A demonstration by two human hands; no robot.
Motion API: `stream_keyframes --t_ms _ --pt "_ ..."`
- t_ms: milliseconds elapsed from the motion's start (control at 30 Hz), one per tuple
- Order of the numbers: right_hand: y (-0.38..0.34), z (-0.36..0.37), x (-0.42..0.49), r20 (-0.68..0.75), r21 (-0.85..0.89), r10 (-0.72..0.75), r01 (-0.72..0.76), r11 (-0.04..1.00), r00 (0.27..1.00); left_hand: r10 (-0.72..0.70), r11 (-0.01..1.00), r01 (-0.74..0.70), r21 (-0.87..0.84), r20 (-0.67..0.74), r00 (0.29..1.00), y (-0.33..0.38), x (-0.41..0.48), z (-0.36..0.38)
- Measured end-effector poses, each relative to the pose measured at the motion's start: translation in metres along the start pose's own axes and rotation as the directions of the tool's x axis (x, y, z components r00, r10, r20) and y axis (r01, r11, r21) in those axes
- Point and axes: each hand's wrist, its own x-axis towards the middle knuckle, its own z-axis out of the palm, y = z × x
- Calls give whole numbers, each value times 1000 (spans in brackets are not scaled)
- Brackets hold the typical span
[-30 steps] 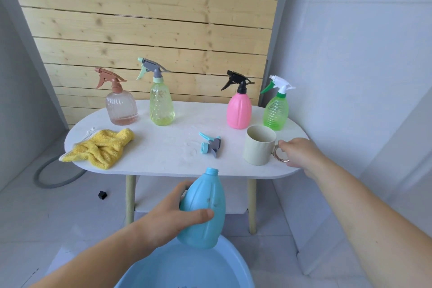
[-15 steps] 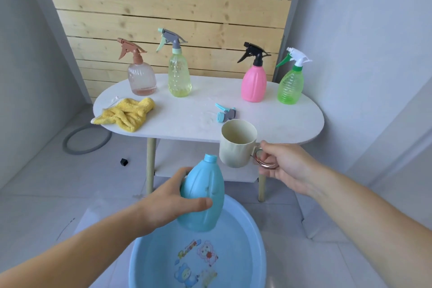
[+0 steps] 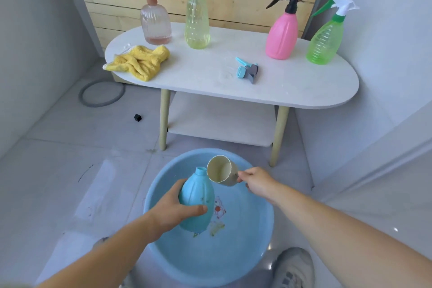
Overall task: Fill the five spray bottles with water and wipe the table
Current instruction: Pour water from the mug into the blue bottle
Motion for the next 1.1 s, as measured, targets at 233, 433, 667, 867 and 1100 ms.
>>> stream_keyframes --t_ms 233,433,667,867,1100 --pt "38 23 24 -21 -270 -109 99 958 994 -23 999 23 25 8 1000 -25 17 3" --pt "41 28 38 8 -458 -145 133 879 989 -39 997 39 68 -2 999 -40 31 3" --pt "46 39 55 -17 -498 -154 126 858 988 -38 995 38 90 -8 999 -46 36 1" --pt "47 45 59 22 -531 -156 144 835 987 -27 994 27 102 -3 1000 -48 38 1" --pt "45 47 59 28 -537 -162 152 830 986 -23 994 23 110 -3 1000 -47 40 2"
